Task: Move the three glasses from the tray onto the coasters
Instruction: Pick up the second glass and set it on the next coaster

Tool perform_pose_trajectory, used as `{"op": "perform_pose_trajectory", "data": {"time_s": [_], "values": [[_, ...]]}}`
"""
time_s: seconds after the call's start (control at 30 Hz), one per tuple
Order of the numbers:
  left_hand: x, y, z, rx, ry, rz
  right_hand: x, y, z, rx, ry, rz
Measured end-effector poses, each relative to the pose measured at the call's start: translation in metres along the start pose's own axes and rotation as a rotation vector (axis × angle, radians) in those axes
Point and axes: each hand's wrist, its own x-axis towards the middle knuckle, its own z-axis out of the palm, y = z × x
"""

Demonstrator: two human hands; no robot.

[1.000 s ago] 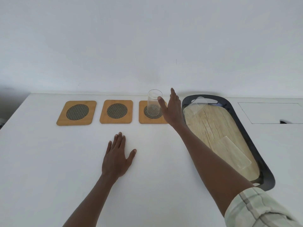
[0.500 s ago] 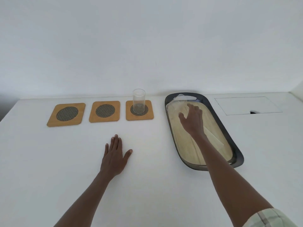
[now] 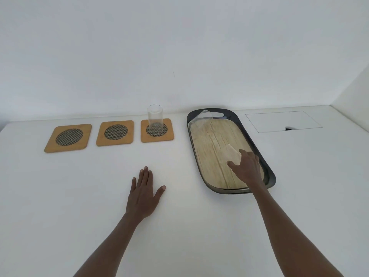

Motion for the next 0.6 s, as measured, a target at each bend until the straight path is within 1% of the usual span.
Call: {"op": "perform_pose_trajectory", "data": {"time_s": [0.17,0.3,0.6], "values": [[-0.002,0.001,-0.001,0.027,0.036,0.009,-0.012,0.011,0.007,0.007,-0.042,-0.017],[-0.004,0.002,0.000,0.030,0.041,0.014,-0.016,0.019,0.015,0.062,-0.053,-0.015],[-0.003,0.002,0.002,0.031,0.052,0.015,-0.018,0.018,0.018,0.225,0.021,-0.032]]}}
